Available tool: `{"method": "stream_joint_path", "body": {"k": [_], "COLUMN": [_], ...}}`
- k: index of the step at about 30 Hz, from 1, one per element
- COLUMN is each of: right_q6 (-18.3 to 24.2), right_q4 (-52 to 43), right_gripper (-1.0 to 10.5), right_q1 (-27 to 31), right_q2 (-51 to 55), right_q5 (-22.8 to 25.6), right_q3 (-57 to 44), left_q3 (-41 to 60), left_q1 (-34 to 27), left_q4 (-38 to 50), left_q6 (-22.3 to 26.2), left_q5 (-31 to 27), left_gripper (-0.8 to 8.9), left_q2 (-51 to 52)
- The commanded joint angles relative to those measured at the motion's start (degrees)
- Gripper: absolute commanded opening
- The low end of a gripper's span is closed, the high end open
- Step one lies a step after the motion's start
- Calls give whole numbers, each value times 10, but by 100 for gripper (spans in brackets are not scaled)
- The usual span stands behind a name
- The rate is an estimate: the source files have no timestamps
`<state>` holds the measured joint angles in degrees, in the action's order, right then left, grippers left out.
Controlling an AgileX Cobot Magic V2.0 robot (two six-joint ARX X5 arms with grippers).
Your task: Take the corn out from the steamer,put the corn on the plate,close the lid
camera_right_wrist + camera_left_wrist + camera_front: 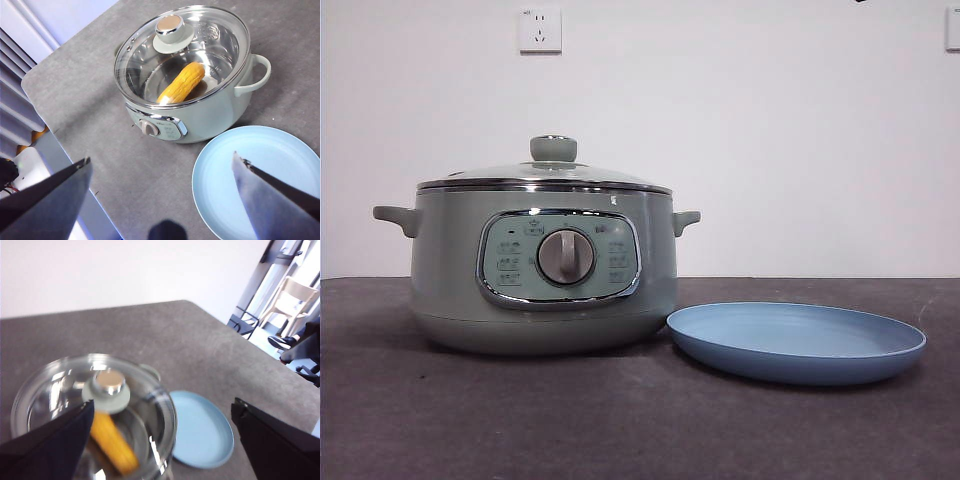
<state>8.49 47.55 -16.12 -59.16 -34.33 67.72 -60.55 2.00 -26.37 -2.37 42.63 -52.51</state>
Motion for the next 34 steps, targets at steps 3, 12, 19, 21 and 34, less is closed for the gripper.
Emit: {"method": "stream_joint_path", "body": {"k": [3, 12, 19, 21, 34], "right_q6": [-1, -1, -1, -1, -1], "right_q4": [0, 23, 31, 31, 32], "right_gripper": [477, 477, 477, 477, 477], "right_q1": [-1, -1, -1, -1, -1], "right_q2": [0, 0, 0, 0, 0], "right_q5": [2, 2, 2, 2, 2], "right_q3": [1, 1, 1, 1, 1], "left_q3": [-21, -87, -108, -108, -108], "left_q1": [42, 106, 141, 150, 196], "left_q4": [68, 119, 152, 152, 148], "left_q6": [-9, -3, 30, 42, 58], "left_q5": [-41, -123, -193, -218, -318], "left_gripper": [462, 462, 462, 462, 425], "left_q2": [-64, -213, -299, -318, -383]}}
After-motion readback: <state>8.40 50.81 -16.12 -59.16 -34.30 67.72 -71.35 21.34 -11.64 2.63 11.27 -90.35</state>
